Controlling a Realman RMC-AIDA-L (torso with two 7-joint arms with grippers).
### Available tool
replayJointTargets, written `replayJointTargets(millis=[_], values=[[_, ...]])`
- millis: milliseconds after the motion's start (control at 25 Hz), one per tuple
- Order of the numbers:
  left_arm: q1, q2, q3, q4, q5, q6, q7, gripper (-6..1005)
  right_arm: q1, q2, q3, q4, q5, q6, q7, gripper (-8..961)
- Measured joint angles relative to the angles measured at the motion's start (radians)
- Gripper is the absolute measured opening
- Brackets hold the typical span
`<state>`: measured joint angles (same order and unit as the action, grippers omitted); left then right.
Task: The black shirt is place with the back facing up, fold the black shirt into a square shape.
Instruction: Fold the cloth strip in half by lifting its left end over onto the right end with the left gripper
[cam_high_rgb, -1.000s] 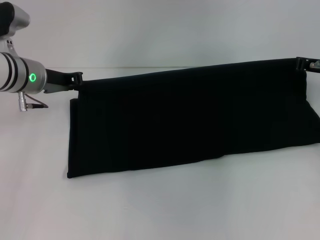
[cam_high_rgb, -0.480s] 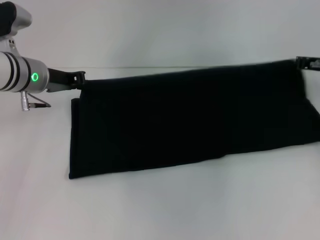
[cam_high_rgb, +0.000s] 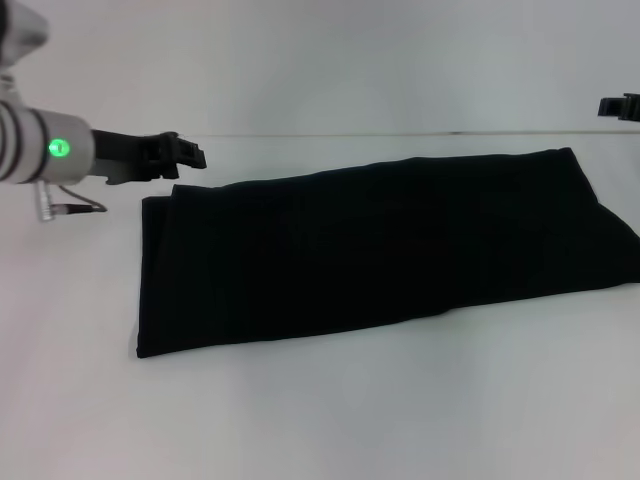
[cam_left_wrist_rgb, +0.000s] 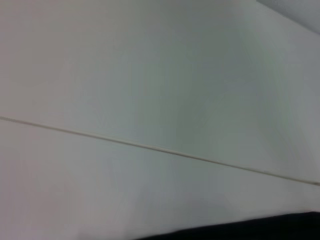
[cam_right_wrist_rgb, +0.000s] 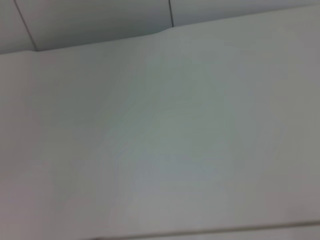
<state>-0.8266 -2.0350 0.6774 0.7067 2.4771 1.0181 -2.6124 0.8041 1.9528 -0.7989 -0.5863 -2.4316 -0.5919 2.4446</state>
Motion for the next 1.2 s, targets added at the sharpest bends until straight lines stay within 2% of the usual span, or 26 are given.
replayJointTargets(millis=[120, 200, 360, 400, 560, 640, 680, 720, 760, 800, 920, 1040, 1200], values=[[0.029, 0.029, -0.107, -0.015, -0.081, 0.135, 0.053, 398, -0.068, 0.019, 0.030, -0.065, 0.095, -0.087, -0.064, 417], [0.048, 0.046, -0.232, -0.052, -0.112, 0.250, 0.113, 468, -0.118, 0.025, 0.052, -0.077, 0.213, -0.148, -0.154, 501], [0.105, 0.057, -0.415, -0.098, -0.120, 0.437, 0.158, 591, -0.222, 0.029, 0.125, -0.041, 0.536, -0.351, -0.407, 667], [0.105, 0.057, -0.415, -0.098, -0.120, 0.437, 0.158, 622, -0.244, 0.029, 0.147, -0.022, 0.603, -0.414, -0.464, 706], [0.165, 0.041, -0.487, -0.134, -0.133, 0.526, 0.150, 742, -0.319, 0.037, 0.229, 0.069, 0.794, -0.647, -0.651, 861], [0.200, 0.031, -0.528, -0.167, -0.138, 0.550, 0.141, 800, -0.342, 0.046, 0.275, 0.119, 0.848, -0.749, -0.739, 904], [0.238, 0.018, -0.553, -0.180, -0.139, 0.562, 0.120, 829, -0.350, 0.049, 0.294, 0.136, 0.863, -0.787, -0.768, 925], [0.238, 0.018, -0.553, -0.180, -0.139, 0.562, 0.120, 829, -0.357, 0.053, 0.311, 0.149, 0.871, -0.827, -0.798, 925], [0.280, 0.003, -0.562, -0.176, -0.138, 0.564, 0.085, 828, -0.369, 0.062, 0.341, 0.160, 0.877, -0.898, -0.850, 925], [0.280, 0.003, -0.562, -0.176, -0.138, 0.564, 0.085, 828, -0.369, 0.062, 0.341, 0.160, 0.877, -0.898, -0.850, 926], [0.337, -0.018, -0.565, -0.170, -0.133, 0.553, 0.025, 827, -0.383, 0.068, 0.367, 0.161, 0.879, -0.977, -0.910, 926], [0.380, -0.035, -0.568, -0.168, -0.132, 0.545, -0.018, 826, -0.393, 0.069, 0.384, 0.162, 0.880, -1.002, -0.932, 926], [0.403, -0.050, -0.567, -0.169, -0.129, 0.524, -0.052, 825, -0.400, 0.060, 0.388, 0.159, 0.876, -0.999, -0.930, 925]])
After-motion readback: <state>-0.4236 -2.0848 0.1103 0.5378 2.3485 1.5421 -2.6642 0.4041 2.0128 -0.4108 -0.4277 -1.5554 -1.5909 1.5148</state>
